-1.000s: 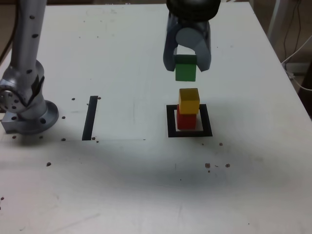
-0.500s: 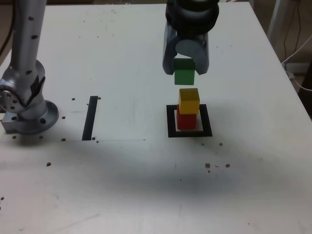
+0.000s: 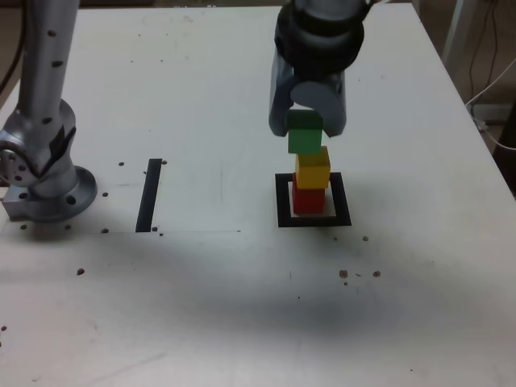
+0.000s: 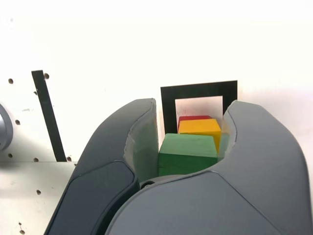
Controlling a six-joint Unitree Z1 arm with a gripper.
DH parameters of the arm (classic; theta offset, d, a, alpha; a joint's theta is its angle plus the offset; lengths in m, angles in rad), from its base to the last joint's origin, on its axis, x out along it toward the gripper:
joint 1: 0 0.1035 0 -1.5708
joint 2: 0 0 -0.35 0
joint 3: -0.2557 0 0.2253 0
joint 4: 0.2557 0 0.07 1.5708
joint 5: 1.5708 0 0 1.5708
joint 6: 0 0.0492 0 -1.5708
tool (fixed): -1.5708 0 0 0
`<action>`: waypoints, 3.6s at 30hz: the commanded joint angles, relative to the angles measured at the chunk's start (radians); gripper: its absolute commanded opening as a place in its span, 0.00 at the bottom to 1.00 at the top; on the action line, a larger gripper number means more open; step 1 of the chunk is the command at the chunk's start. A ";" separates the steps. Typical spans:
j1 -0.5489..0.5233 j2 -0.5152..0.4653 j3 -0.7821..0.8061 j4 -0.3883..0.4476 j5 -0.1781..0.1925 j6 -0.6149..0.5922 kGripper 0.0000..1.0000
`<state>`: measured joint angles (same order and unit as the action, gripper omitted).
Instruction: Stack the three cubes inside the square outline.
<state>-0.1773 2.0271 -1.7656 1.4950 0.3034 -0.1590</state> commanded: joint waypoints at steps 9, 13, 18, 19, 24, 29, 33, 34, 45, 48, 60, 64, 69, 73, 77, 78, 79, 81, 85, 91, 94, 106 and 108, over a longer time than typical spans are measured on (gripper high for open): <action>-0.012 0.038 -0.048 -0.002 0.001 -0.031 0.12; -0.012 0.044 -0.041 0.002 0.007 -0.038 0.15; -0.013 0.044 -0.028 0.008 0.006 -0.041 0.21; -0.013 0.043 -0.027 0.009 0.005 -0.041 0.21; -0.016 0.037 -0.027 0.012 -0.005 -0.042 0.26; -0.018 0.040 -0.025 0.006 -0.017 -0.046 0.35; -0.019 0.042 -0.024 0.003 -0.018 -0.047 0.43; -0.019 0.042 -0.023 0.003 -0.018 -0.047 0.45; -0.019 0.040 -0.021 0.002 -0.014 -0.051 0.71; -0.019 0.038 -0.017 0.005 -0.011 -0.054 0.79; -0.025 0.019 -0.006 0.015 0.033 -0.073 0.99; -0.025 0.009 0.000 0.015 0.033 -0.073 0.99; -0.029 -0.008 0.010 0.014 0.030 -0.072 0.99; -0.033 -0.032 0.027 0.015 0.020 -0.072 0.99; -0.035 -0.077 0.060 0.018 -0.016 -0.066 0.99; -0.036 -0.092 0.069 0.020 -0.028 -0.062 0.99; -0.037 -0.108 0.079 0.023 -0.040 -0.059 0.99; -0.040 -0.143 0.099 0.030 -0.062 -0.051 0.99; -0.044 -0.235 0.173 0.035 -0.103 -0.032 0.99; -0.044 -0.349 0.327 0.020 -0.154 -0.016 0.99; -0.044 -0.392 0.412 0.004 -0.168 -0.016 0.99; -0.043 -0.503 0.728 -0.219 -0.231 -0.016 0.99; -0.040 -0.523 0.787 -0.270 -0.254 -0.016 0.99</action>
<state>-0.2198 1.5163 -1.0077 1.2443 0.0540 -0.1760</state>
